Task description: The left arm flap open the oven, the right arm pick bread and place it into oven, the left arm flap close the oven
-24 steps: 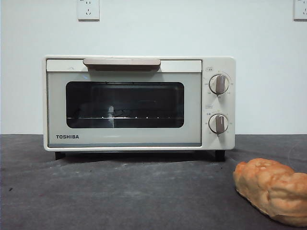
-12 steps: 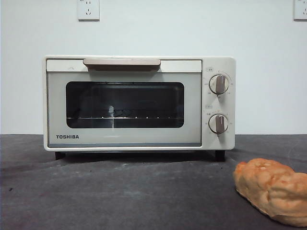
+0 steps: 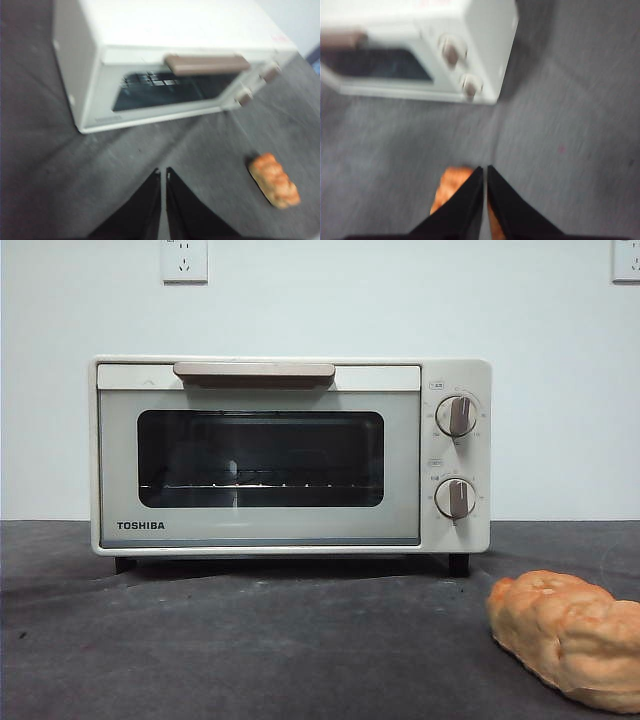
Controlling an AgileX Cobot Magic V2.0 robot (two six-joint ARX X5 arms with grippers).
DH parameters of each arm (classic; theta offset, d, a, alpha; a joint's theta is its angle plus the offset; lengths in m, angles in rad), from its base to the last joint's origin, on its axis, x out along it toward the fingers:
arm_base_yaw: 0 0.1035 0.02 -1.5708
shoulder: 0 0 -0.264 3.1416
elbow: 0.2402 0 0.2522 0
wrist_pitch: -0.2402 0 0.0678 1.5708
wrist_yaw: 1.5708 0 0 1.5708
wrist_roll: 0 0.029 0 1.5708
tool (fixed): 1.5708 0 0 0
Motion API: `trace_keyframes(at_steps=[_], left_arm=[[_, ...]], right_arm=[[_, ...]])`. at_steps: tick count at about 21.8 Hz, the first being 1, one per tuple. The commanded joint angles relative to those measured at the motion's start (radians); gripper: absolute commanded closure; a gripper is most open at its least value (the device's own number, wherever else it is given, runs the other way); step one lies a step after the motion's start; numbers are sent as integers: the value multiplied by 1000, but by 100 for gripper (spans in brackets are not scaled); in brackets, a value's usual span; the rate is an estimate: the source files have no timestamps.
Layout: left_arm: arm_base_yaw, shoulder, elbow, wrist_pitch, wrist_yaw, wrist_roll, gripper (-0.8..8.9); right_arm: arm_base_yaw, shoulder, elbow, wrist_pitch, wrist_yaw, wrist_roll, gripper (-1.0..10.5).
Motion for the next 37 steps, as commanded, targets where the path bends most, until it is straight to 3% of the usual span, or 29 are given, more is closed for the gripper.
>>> trace_keyframes(at_steps=[1, 4, 9, 13, 16, 19, 24, 30, 37], left_arm=[[-18, 13, 22, -22, 10, 43, 796], [-25, 14, 22, -39, 10, 43, 796], [-25, 14, 22, -44, 10, 43, 796], [-25, 14, 22, -44, 10, 43, 796], [-25, 14, 22, -44, 10, 43, 796], [-25, 14, 22, -43, 10, 43, 796], [-25, 14, 22, -43, 10, 46, 796], [-25, 14, 22, -42, 10, 46, 796], [-25, 14, 22, -43, 10, 46, 796]], right_arm=[[22, 16, 18, -41, -3, -48, 938], [36, 15, 18, -51, 0, -47, 914], [39, 15, 18, -51, 8, -24, 555], [40, 15, 18, -51, 7, -8, 552], [71, 20, 8, -57, -52, 47, 552], [117, 21, -57, -43, -48, 92, 552], [206, 22, -214, 106, -42, 194, 552], [382, 56, -352, 295, 111, 317, 552], [594, 279, -360, 444, 352, 376, 537]])
